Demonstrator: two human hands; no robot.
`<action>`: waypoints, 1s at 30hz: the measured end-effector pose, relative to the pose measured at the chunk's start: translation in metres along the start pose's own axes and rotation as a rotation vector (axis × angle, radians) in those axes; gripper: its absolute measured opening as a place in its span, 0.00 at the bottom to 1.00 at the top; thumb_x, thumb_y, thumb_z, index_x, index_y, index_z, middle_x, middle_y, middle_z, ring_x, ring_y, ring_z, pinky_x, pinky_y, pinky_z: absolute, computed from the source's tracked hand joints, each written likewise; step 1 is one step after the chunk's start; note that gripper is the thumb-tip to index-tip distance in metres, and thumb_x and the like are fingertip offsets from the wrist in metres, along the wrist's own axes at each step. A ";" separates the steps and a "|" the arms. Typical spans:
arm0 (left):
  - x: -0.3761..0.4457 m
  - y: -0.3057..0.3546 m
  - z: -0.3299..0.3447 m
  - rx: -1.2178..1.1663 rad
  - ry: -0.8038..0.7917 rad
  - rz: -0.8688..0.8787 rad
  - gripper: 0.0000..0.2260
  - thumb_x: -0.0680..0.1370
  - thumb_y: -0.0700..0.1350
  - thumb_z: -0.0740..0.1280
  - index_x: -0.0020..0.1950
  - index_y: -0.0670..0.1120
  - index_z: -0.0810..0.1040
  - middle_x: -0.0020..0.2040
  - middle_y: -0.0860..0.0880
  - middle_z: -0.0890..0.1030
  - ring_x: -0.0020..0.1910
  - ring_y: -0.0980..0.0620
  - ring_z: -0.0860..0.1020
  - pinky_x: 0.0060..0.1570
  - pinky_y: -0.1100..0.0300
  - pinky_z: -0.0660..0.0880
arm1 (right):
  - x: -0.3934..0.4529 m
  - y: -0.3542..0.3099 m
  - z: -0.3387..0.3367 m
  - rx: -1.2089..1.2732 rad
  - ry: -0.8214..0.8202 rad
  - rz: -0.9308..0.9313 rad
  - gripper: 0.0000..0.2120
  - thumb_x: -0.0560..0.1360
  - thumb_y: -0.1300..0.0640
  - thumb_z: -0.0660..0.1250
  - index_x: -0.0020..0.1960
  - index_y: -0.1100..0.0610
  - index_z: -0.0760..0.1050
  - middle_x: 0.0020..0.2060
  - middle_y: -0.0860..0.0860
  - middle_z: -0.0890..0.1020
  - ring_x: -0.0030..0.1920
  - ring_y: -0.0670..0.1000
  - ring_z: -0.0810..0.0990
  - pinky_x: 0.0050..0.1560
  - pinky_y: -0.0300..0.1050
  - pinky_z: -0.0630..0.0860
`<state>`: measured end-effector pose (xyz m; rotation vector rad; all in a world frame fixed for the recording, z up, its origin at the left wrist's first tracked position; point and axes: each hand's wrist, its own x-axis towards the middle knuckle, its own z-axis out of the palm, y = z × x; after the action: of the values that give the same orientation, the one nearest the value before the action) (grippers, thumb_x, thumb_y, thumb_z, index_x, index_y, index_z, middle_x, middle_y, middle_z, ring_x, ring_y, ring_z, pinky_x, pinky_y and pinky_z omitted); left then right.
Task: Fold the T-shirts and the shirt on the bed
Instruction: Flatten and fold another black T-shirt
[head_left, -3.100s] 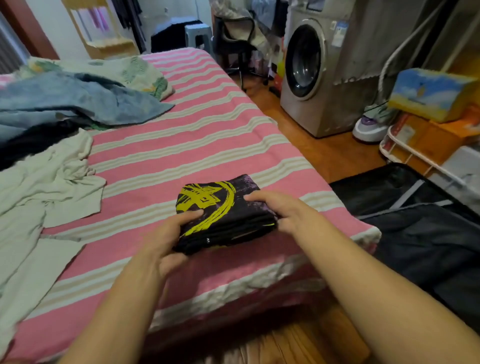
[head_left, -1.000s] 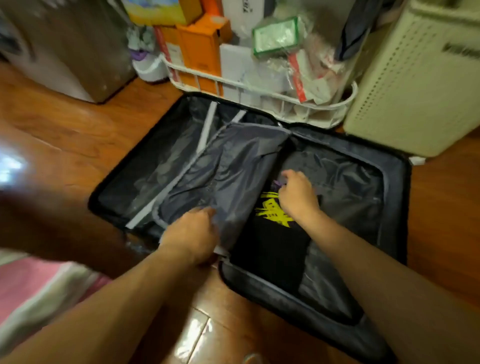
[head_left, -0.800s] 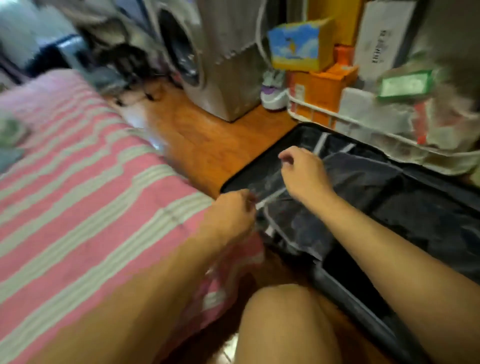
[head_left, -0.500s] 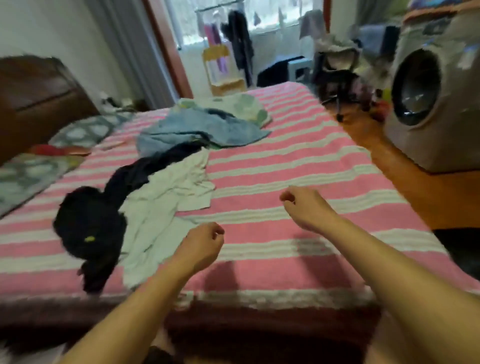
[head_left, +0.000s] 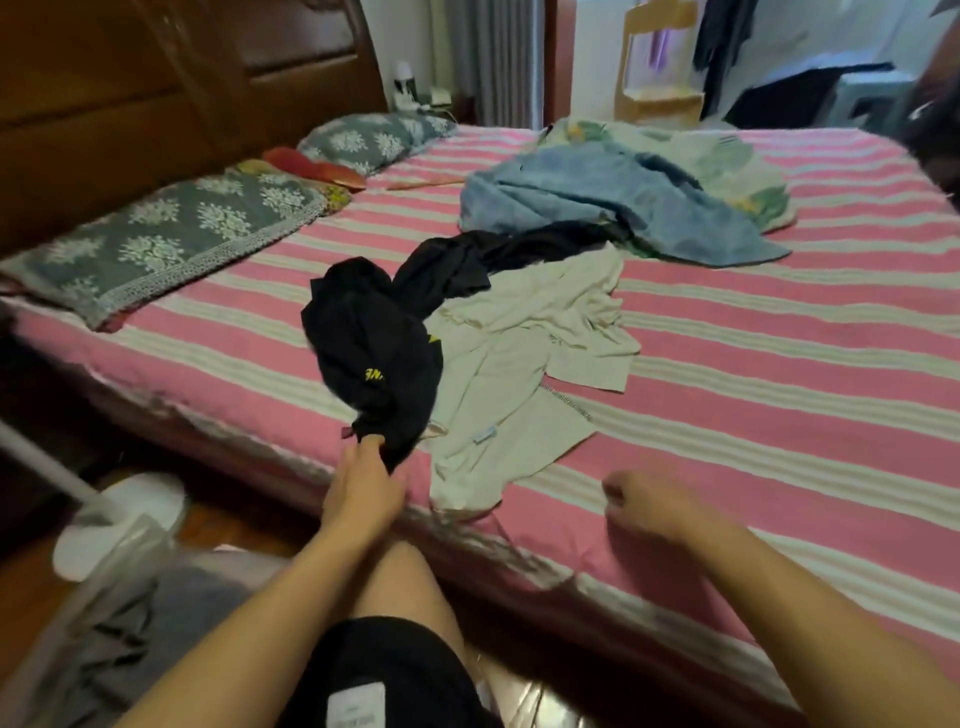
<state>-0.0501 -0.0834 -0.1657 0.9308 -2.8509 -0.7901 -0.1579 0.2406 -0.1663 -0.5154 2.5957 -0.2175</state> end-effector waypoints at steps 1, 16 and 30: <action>0.009 0.003 0.001 0.029 0.014 -0.034 0.27 0.80 0.51 0.68 0.76 0.45 0.65 0.71 0.41 0.70 0.68 0.39 0.71 0.63 0.43 0.72 | 0.002 -0.003 -0.007 -0.001 -0.013 0.013 0.07 0.75 0.55 0.63 0.38 0.51 0.69 0.41 0.51 0.76 0.44 0.55 0.75 0.41 0.43 0.70; 0.019 0.228 -0.155 -0.282 -0.050 0.312 0.05 0.81 0.40 0.60 0.50 0.45 0.76 0.50 0.41 0.80 0.55 0.39 0.81 0.47 0.56 0.77 | -0.051 -0.050 -0.096 0.793 -0.039 -0.089 0.47 0.75 0.49 0.75 0.81 0.39 0.45 0.77 0.49 0.62 0.66 0.54 0.76 0.58 0.54 0.81; -0.173 0.289 0.017 -0.573 -0.622 0.738 0.32 0.76 0.57 0.74 0.75 0.66 0.61 0.72 0.59 0.67 0.69 0.64 0.67 0.71 0.58 0.66 | -0.159 0.094 -0.171 1.460 0.847 0.186 0.15 0.84 0.52 0.60 0.64 0.61 0.71 0.59 0.61 0.79 0.49 0.64 0.83 0.31 0.48 0.79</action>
<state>-0.0678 0.2209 -0.0214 -0.4910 -2.7219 -1.8152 -0.1420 0.3999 0.0279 0.4555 2.2384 -2.3507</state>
